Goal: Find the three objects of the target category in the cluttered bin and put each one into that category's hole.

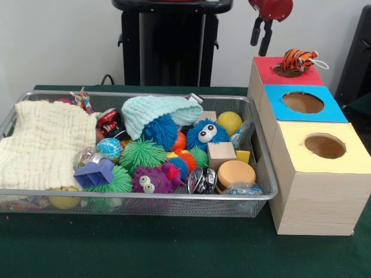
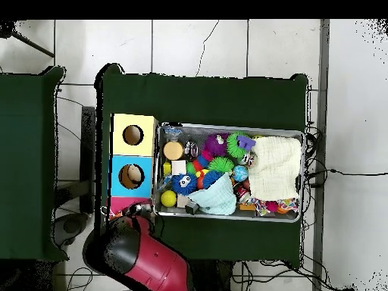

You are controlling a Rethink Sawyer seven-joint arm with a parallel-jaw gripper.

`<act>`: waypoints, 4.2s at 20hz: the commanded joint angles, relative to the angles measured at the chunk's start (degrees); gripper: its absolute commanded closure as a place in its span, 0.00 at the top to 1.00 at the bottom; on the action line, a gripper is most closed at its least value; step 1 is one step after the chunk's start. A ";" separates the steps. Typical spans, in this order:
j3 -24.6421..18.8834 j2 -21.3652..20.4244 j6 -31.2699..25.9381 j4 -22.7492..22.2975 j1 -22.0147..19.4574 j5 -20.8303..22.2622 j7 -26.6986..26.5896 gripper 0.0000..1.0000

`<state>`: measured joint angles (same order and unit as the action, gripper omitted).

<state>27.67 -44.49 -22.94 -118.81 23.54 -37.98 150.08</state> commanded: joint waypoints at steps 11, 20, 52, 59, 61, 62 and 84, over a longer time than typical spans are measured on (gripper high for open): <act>-2.83 -1.56 -2.44 1.08 -0.70 6.13 5.28 1.00; 4.88 0.26 -16.51 10.43 12.36 7.54 18.52 1.00; -1.95 7.83 2.25 2.70 16.30 -3.79 16.06 1.00; -2.49 6.54 2.89 0.89 17.78 -5.26 15.67 1.00; -2.30 6.12 2.66 0.65 18.22 -5.43 15.62 1.00; -2.03 5.91 2.25 0.66 18.50 -5.46 15.67 1.00; 8.49 3.61 -16.90 9.95 20.41 -1.59 16.53 1.00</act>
<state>36.55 -40.72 -34.54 -112.59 45.87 -40.22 150.12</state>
